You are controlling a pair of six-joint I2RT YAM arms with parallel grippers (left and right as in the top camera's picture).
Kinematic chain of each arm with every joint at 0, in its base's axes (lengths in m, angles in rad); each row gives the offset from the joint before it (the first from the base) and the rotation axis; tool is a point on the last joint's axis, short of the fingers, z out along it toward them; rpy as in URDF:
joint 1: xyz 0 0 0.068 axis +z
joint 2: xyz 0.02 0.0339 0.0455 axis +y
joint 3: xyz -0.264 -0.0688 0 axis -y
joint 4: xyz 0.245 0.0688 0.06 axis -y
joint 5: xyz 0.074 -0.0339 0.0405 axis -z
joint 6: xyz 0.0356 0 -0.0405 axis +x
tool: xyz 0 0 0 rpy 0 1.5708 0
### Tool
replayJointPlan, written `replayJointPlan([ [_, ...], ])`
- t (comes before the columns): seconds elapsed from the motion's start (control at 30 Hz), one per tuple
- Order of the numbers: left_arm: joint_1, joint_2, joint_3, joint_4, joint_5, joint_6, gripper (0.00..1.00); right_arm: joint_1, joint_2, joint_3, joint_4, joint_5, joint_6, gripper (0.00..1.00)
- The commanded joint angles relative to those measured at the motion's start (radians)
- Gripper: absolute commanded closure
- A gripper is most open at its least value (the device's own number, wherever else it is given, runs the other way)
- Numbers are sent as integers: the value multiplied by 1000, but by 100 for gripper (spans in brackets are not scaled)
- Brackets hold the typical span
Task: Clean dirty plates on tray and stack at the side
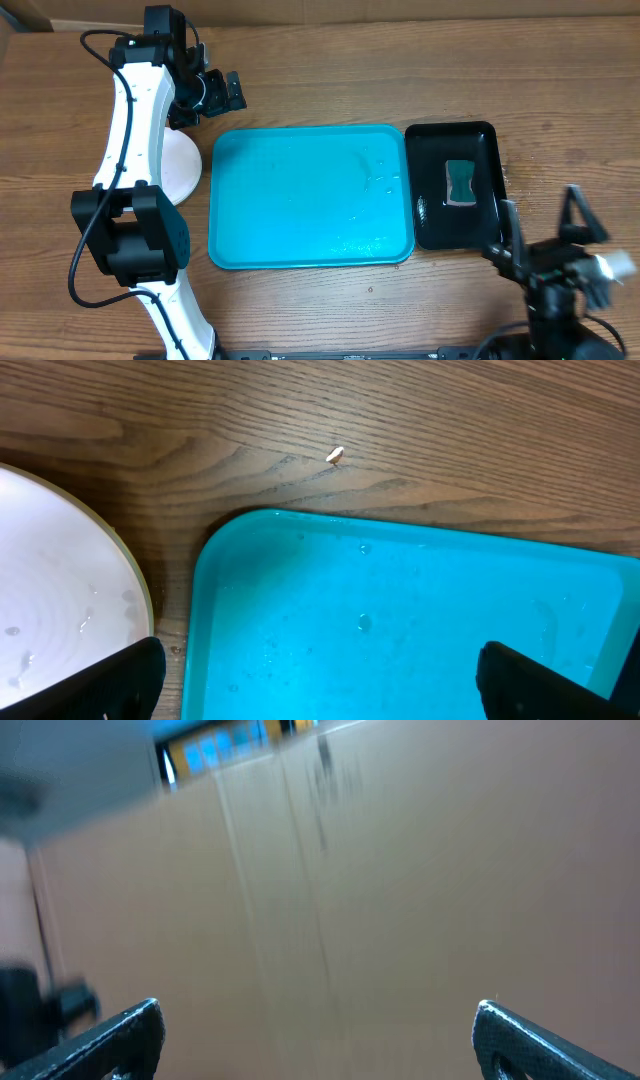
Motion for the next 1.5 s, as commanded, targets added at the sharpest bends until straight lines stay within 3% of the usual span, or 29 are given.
replayJointPlan([
  [0.0, -13, -16, 18, 1, 15, -11, 0, -3, -10, -83, 8, -45, 0, 0],
  [0.23, -13, -16, 18, 1, 15, -11, 0, -3, -10, -214, 0, -47, 0, 0],
  [0.43, -13, -16, 18, 1, 15, -10, 0, -3, -10, -212, -247, -48, 0, 0],
  [1.47, -13, -16, 18, 1, 15, -11, 0, -3, -10, -211, -245, -47, 0, 0],
])
